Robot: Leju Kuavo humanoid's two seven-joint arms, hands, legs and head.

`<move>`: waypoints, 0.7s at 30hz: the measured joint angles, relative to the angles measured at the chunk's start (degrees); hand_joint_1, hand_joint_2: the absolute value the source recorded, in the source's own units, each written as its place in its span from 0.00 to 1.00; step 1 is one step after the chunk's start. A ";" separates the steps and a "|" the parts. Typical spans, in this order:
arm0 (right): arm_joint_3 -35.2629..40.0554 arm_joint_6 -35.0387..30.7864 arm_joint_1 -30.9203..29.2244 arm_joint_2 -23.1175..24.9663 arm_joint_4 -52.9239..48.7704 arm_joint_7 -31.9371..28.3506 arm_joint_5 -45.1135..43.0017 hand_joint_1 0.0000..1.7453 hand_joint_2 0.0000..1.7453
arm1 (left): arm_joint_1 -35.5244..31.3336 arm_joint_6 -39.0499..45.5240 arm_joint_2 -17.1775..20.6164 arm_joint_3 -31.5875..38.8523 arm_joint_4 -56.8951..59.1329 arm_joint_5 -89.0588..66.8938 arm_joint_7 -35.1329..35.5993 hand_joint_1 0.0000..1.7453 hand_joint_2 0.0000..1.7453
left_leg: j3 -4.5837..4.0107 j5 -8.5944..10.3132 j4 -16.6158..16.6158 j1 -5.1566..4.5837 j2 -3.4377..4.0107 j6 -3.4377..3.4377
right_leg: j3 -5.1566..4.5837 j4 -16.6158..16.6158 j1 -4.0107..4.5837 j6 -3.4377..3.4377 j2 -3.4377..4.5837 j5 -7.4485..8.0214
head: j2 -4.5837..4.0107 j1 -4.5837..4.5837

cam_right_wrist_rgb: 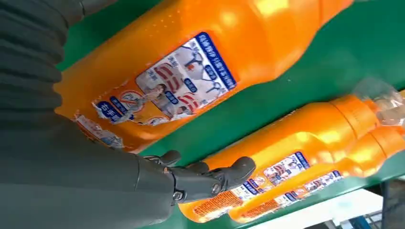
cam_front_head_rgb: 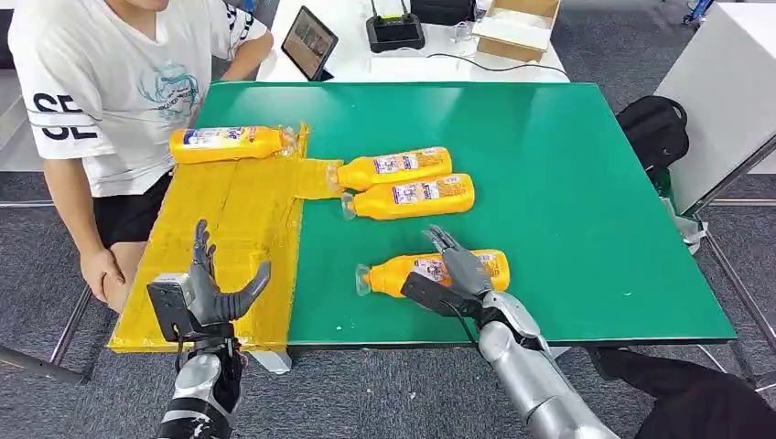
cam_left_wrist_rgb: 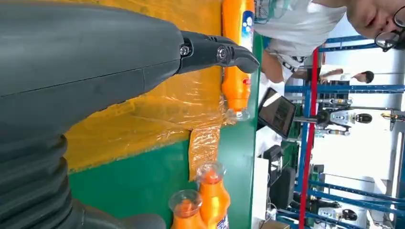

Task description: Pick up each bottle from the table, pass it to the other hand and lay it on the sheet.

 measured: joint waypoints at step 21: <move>2.93 5.75 -3.10 -5.25 1.81 1.01 -1.33 0.00 1.00 | 0.01 -0.17 0.02 0.24 2.06 -0.72 0.48 0.00 1.00 | 0.09 0.01 0.01 -0.01 -0.01 0.01 | 0.10 -0.01 -0.01 0.03 0.00 0.03 | 0.00 0.00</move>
